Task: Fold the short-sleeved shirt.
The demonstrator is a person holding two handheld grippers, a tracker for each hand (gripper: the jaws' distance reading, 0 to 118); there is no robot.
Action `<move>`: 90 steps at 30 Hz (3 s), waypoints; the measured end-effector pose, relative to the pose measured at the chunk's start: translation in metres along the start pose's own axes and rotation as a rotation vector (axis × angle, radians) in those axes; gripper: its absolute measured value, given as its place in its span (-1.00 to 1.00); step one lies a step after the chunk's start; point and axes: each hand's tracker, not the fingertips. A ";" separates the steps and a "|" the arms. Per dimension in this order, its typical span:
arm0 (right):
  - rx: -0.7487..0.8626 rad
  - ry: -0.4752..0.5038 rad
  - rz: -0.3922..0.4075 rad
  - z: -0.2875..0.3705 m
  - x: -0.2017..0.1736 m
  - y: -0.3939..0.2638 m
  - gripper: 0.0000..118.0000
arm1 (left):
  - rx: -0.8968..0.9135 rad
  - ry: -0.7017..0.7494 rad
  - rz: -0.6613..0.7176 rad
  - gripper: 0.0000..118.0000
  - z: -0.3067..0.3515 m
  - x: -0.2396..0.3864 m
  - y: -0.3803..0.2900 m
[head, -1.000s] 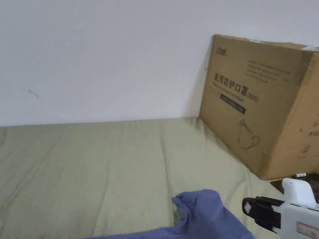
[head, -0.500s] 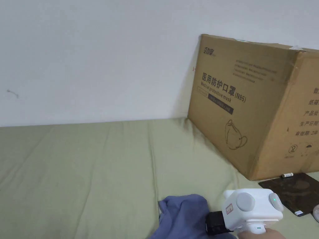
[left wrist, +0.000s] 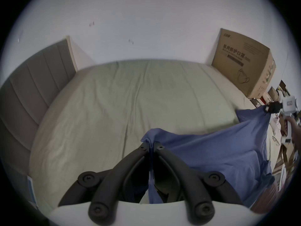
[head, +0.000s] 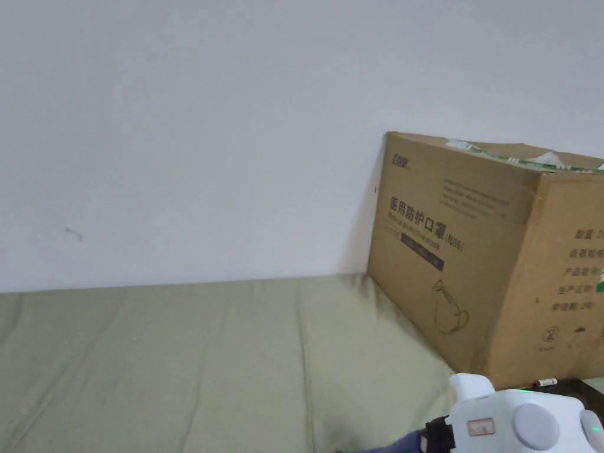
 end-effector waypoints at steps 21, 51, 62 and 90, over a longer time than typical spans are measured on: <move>0.497 0.095 -0.012 0.255 -0.077 0.175 -0.95 | 0.459 -0.006 0.026 -0.95 0.198 -0.011 0.187; 0.328 -0.033 -0.029 -0.007 -0.075 0.175 -0.95 | 0.212 0.018 0.189 -0.95 -0.072 -0.003 0.186; -0.157 -0.027 0.052 0.013 0.028 -0.137 -0.95 | -0.171 -0.074 0.165 -0.95 -0.008 -0.027 -0.088; 0.050 0.034 0.037 0.200 0.007 -0.226 1.00 | -0.046 -0.135 0.088 0.90 0.205 -0.014 -0.191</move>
